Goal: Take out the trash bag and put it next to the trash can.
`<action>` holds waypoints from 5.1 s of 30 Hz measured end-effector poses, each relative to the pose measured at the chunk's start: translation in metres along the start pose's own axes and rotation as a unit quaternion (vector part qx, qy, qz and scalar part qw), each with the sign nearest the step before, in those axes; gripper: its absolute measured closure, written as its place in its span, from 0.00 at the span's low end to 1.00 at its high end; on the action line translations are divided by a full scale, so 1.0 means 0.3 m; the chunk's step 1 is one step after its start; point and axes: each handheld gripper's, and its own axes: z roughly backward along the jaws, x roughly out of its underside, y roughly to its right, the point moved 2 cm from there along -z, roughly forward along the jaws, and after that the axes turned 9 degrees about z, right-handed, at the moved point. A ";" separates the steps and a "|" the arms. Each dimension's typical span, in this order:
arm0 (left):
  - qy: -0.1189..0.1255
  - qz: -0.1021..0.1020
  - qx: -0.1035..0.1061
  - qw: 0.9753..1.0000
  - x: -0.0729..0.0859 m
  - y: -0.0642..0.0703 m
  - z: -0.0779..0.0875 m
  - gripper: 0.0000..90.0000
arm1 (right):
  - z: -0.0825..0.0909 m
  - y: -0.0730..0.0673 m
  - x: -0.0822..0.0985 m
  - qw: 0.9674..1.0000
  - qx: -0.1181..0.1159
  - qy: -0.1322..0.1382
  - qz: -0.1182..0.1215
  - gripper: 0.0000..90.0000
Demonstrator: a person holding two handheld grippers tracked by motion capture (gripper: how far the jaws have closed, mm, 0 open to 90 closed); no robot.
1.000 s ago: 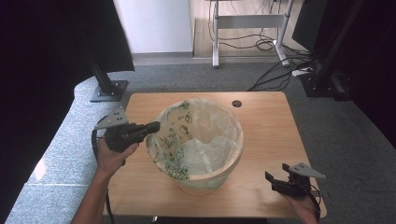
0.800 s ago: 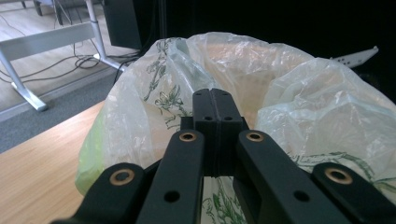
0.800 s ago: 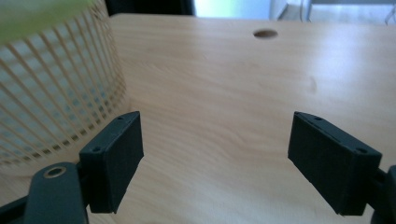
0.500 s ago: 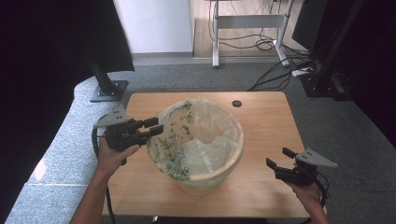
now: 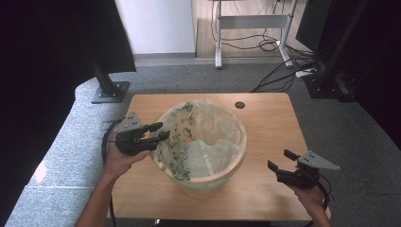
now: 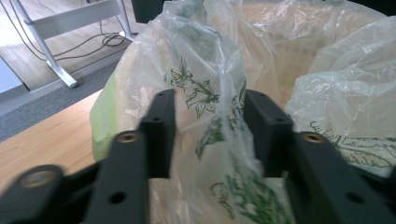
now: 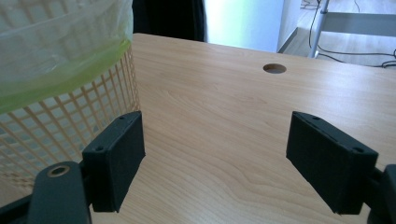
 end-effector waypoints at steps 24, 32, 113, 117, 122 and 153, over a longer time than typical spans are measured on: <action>0.033 0.004 0.049 0.998 -0.090 0.081 0.019 0.99 | -0.008 0.009 -0.353 0.986 -0.136 0.082 0.043 0.21; 0.037 0.008 0.051 0.998 -0.089 0.075 0.027 0.99 | -0.076 -0.038 -0.460 0.974 -0.204 0.063 0.080 0.22; 0.057 0.014 0.066 0.996 -0.145 0.110 0.025 0.99 | -0.162 -0.081 -0.631 0.976 -0.191 0.069 0.082 0.69; 0.058 0.017 0.067 0.996 -0.144 0.109 0.023 0.99 | -0.232 -0.051 -0.647 0.978 -0.189 0.038 0.081 0.61; 0.059 0.019 0.070 0.996 -0.145 0.108 0.018 0.99 | -0.339 -0.038 -0.636 0.978 -0.190 -0.002 0.091 0.58; 0.067 0.027 0.066 0.995 -0.143 0.102 0.015 0.99 | -0.385 -0.068 -0.711 0.973 -0.203 0.049 0.100 1.00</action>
